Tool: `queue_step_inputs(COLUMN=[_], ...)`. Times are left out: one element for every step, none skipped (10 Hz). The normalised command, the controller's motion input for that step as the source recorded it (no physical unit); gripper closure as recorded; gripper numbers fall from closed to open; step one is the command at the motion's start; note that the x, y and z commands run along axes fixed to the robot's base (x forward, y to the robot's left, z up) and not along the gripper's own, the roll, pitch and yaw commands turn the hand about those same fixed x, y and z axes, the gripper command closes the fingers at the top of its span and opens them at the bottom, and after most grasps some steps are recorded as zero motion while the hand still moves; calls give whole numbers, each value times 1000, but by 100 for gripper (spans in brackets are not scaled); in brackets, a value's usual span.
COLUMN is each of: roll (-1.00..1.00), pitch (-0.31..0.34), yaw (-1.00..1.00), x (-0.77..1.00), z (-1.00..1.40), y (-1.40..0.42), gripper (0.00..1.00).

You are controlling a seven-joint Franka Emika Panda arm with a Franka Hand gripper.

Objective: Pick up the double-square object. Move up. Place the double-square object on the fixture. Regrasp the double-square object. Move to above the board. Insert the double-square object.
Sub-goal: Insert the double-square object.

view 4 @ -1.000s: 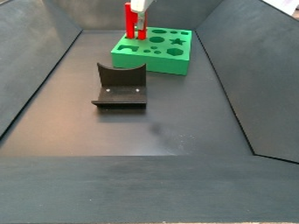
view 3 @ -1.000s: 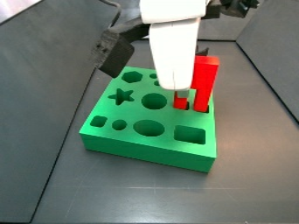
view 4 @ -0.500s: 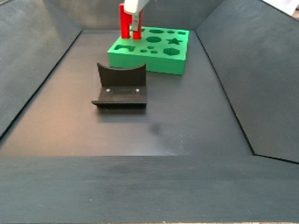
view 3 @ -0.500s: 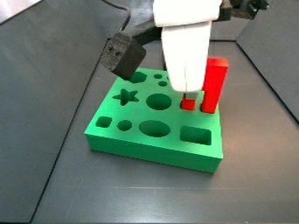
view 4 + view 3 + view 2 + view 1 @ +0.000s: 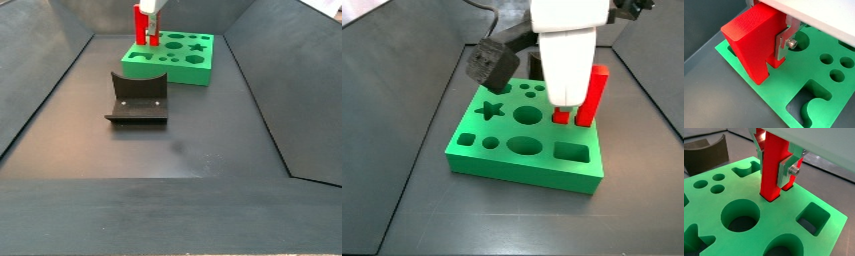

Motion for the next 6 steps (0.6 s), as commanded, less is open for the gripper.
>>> queue_step_inputs(roll=[310, 301, 231, 161, 196, -56], pitch=[-40, -3, 0, 0, 0, -63], yaw=[17, 89, 249, 269, 220, 0], x=[-223, 0, 460, 489, 429, -46], z=[-760, -769, -791, -946, -869, 0], y=[80, 0, -123, -263, -240, 51], gripper=[100, 100, 100, 100, 100, 100])
